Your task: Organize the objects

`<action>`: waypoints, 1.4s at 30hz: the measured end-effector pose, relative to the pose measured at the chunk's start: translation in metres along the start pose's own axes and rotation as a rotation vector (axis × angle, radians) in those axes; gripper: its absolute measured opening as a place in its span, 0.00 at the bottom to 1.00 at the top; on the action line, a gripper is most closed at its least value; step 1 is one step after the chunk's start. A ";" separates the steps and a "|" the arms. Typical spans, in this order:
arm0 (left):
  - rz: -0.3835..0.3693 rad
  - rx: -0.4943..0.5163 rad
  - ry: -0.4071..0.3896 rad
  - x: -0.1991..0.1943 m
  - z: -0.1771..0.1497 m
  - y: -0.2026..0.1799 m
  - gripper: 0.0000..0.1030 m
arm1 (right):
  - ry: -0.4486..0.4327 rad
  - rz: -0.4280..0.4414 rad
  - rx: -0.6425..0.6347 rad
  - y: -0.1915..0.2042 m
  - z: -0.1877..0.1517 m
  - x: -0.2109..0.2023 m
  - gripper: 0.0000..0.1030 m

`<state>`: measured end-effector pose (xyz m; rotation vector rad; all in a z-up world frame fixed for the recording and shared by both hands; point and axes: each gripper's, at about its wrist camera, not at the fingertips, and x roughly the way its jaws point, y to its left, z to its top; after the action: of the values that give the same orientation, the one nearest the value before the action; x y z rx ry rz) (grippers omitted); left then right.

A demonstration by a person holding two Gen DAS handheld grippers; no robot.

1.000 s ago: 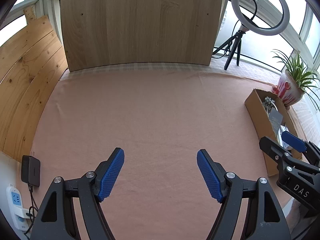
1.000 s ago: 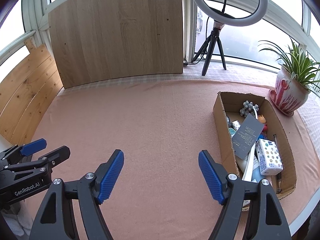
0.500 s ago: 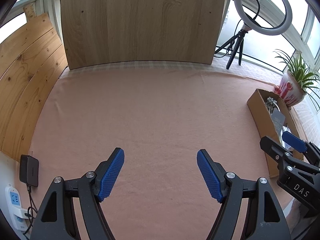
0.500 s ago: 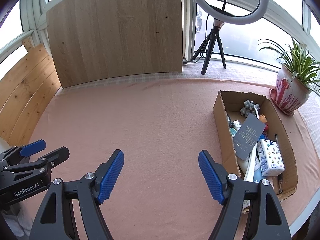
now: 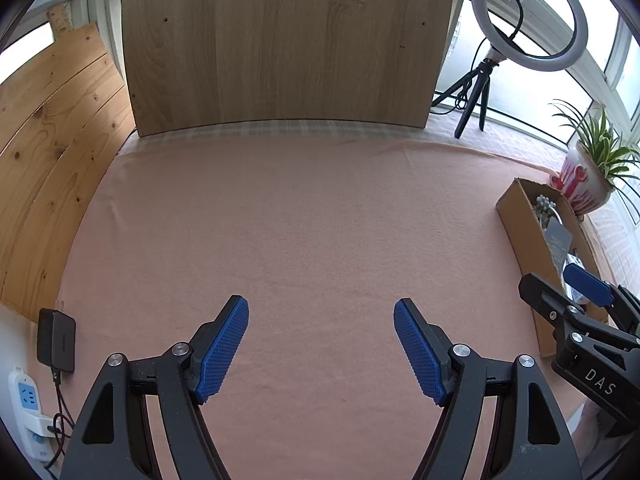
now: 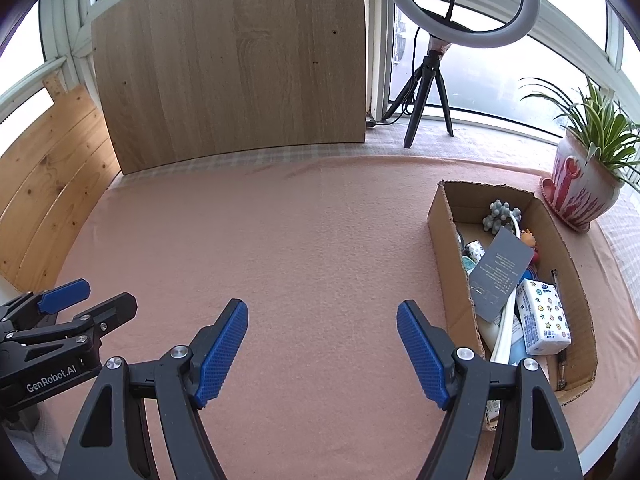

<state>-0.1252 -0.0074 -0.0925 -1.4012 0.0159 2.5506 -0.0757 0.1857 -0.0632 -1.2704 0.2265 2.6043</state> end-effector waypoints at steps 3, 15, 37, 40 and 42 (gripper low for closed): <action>0.000 -0.002 0.003 0.002 -0.001 0.000 0.76 | 0.002 -0.001 0.001 -0.001 0.000 0.002 0.72; 0.002 -0.011 0.021 0.011 0.001 0.000 0.76 | 0.014 0.001 -0.005 0.001 0.001 0.010 0.72; 0.007 -0.022 0.038 0.025 0.001 0.004 0.78 | 0.040 -0.004 -0.005 0.006 -0.001 0.026 0.72; 0.010 -0.016 0.031 0.026 0.001 0.005 0.78 | 0.045 -0.007 -0.002 0.006 -0.001 0.029 0.72; 0.014 -0.010 0.028 0.028 0.000 0.007 0.78 | 0.048 -0.010 0.001 0.006 -0.002 0.031 0.72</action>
<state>-0.1414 -0.0084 -0.1164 -1.4456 0.0173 2.5461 -0.0942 0.1838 -0.0881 -1.3313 0.2294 2.5670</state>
